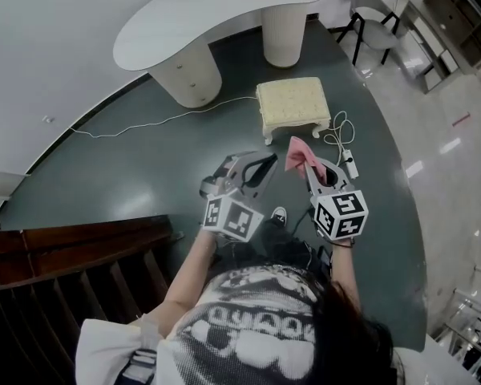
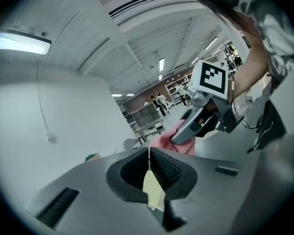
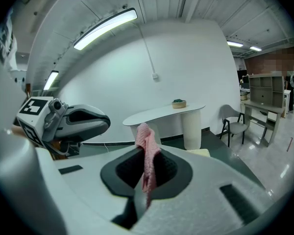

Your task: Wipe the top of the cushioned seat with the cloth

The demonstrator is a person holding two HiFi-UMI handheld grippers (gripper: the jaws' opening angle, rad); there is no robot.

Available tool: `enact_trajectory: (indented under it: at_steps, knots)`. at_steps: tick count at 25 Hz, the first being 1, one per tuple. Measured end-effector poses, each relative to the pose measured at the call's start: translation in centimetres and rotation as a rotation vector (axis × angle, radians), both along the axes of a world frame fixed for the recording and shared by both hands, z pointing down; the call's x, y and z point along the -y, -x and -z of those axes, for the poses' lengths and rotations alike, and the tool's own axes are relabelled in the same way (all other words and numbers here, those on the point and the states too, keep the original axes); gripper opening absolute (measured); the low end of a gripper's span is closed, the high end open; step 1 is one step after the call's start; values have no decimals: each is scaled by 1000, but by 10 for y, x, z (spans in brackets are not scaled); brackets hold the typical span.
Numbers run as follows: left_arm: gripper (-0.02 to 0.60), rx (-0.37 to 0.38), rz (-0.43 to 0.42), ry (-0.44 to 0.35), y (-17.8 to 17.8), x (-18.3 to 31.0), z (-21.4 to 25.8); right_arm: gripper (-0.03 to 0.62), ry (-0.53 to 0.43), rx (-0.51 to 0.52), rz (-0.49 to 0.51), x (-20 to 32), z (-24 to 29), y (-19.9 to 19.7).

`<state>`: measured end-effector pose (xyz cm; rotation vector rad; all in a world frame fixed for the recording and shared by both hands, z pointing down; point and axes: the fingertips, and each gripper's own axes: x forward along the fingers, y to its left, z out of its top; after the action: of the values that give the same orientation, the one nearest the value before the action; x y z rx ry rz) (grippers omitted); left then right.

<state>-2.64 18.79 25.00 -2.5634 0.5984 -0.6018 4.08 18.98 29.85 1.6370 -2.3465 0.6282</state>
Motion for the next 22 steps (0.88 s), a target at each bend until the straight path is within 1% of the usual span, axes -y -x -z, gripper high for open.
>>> enact_trajectory:
  at_steps: [4, 7, 13, 18, 22]
  knots:
    - [11, 11, 20, -3, -23, 8, -2, 11, 4, 15, 36, 14, -5, -17]
    - [11, 27, 33, 1, -31, 12, -5, 11, 7, 34, 50, 21, -10, -24]
    - [11, 56, 61, 10, -31, 20, -10, 11, 19, 59, 70, 33, -17, -29]
    - [11, 61, 71, 23, -23, 33, -18, 11, 27, 58, 78, 45, -25, -24]
    - [11, 59, 73, 31, -24, 51, -23, 11, 34, 48, 75, 62, -28, -27]
